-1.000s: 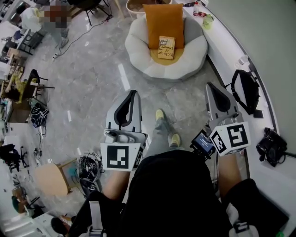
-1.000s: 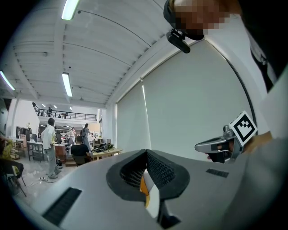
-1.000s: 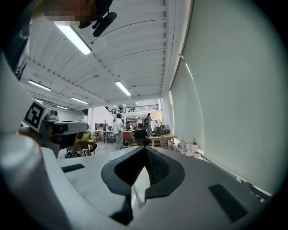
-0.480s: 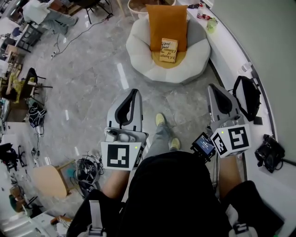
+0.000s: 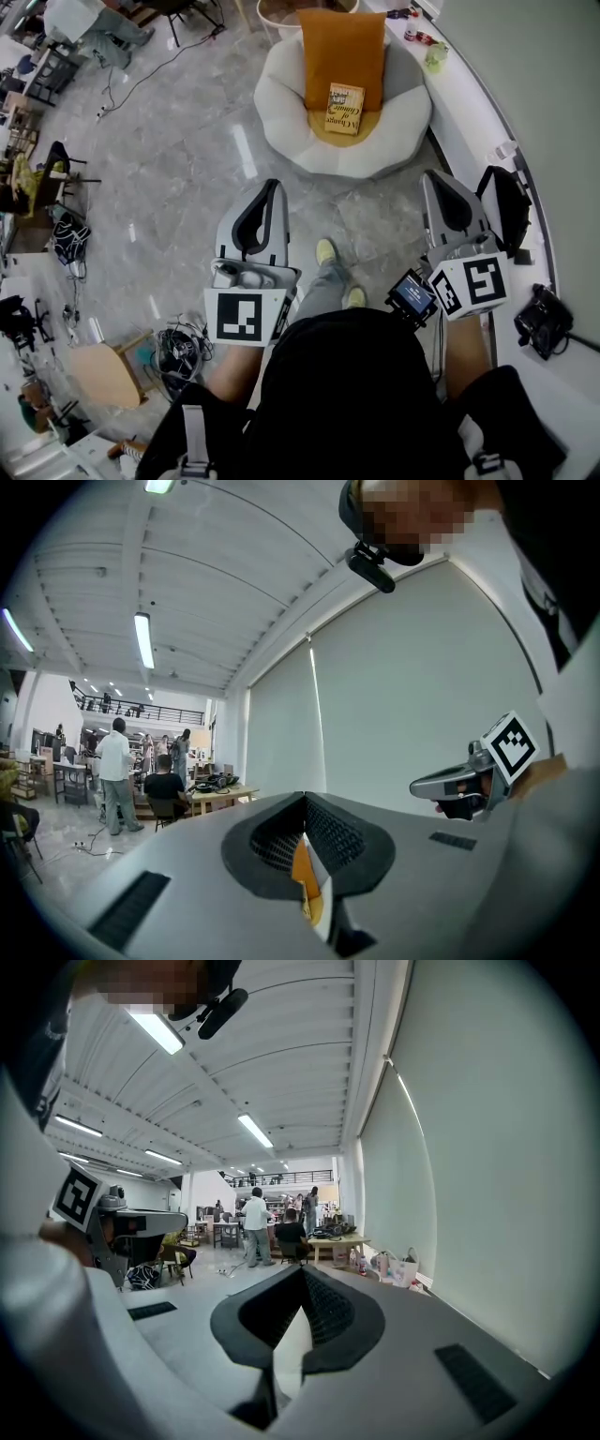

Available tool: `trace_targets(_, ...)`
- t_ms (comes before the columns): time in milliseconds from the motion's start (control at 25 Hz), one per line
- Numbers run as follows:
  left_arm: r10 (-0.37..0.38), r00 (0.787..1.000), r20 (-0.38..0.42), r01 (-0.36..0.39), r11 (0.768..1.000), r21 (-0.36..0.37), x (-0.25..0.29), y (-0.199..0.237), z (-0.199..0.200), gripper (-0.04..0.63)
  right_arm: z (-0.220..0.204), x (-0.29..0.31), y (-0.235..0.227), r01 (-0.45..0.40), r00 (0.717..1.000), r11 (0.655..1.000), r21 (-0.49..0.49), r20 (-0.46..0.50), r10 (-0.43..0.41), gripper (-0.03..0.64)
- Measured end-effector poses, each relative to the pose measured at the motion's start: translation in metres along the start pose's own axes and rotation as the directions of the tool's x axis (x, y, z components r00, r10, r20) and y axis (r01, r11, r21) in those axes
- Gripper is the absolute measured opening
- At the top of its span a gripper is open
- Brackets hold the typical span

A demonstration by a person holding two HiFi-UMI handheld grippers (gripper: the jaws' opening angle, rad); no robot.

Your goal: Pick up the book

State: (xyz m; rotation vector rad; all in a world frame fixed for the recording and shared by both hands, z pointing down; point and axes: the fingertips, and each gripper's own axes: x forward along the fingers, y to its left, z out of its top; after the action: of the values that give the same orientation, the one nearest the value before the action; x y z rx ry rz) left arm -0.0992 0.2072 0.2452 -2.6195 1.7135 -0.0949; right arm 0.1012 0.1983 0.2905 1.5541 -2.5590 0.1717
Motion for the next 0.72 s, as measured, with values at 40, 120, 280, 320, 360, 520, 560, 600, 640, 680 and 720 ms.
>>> trace_targets(40, 0.000, 1.000, 0.000, 0.000, 1.000, 0.000, 0.005, 0.004, 0.000, 0.011, 0.002, 0.006, -0.001, 0.000, 1.000, 1.000, -0.001, 0.000, 0.000, 0.008)
trace_targets(120, -0.003, 1.000, 0.002, 0.003, 1.000, -0.005, 0.013, 0.012, -0.001, 0.011, 0.004, 0.018, -0.002, 0.001, 1.000, 1.000, 0.002, -0.002, -0.001, 0.008)
trace_targets(280, -0.003, 1.000, -0.006, 0.003, 1.000, -0.016, 0.025, 0.029, -0.005, 0.011, 0.005, 0.038, 0.000, -0.004, 1.000, 1.000, 0.013, -0.012, 0.004, 0.008)
trace_targets(320, -0.002, 1.000, -0.005, 0.002, 1.000, -0.016, 0.028, 0.034, -0.005, 0.011, 0.005, 0.043, 0.001, -0.006, 1.000, 1.000, 0.012, -0.015, 0.006, 0.008)
trace_targets(360, 0.000, 1.000, -0.002, 0.000, 1.000, -0.015, 0.031, 0.039, -0.006, 0.011, 0.005, 0.049, 0.002, -0.006, 1.000, 1.000, 0.009, -0.018, 0.007, 0.008)
trace_targets(520, 0.001, 1.000, 0.009, -0.001, 1.000, -0.017, 0.042, 0.060, -0.005, 0.011, 0.010, 0.069, 0.006, -0.006, 1.000, 1.000, 0.003, -0.021, 0.006, 0.008)
trace_targets(560, 0.002, 1.000, 0.010, -0.001, 1.000, -0.020, 0.046, 0.064, -0.005, 0.011, 0.011, 0.074, 0.006, -0.006, 1.000, 1.000, 0.003, -0.021, 0.006, 0.008)
trace_targets(600, 0.002, 1.000, 0.011, -0.002, 1.000, -0.022, 0.049, 0.068, -0.005, 0.011, 0.012, 0.079, 0.006, -0.004, 1.000, 1.000, 0.004, -0.021, 0.004, 0.008)
trace_targets(640, 0.001, 1.000, 0.012, -0.001, 1.000, -0.023, 0.052, 0.072, -0.005, 0.011, 0.012, 0.083, 0.005, -0.002, 1.000, 1.000, 0.004, -0.022, 0.002, 0.008)
trace_targets(680, 0.000, 1.000, 0.013, 0.001, 1.000, -0.023, 0.055, 0.076, -0.006, 0.011, 0.013, 0.087, 0.004, 0.001, 1.000, 1.000, 0.004, -0.022, -0.001, 0.008)
trace_targets(720, -0.002, 1.000, 0.015, 0.003, 1.000, -0.023, 0.057, 0.080, -0.006, 0.011, 0.014, 0.092, 0.004, 0.005, 1.000, 1.000, 0.002, -0.021, -0.005, 0.008)
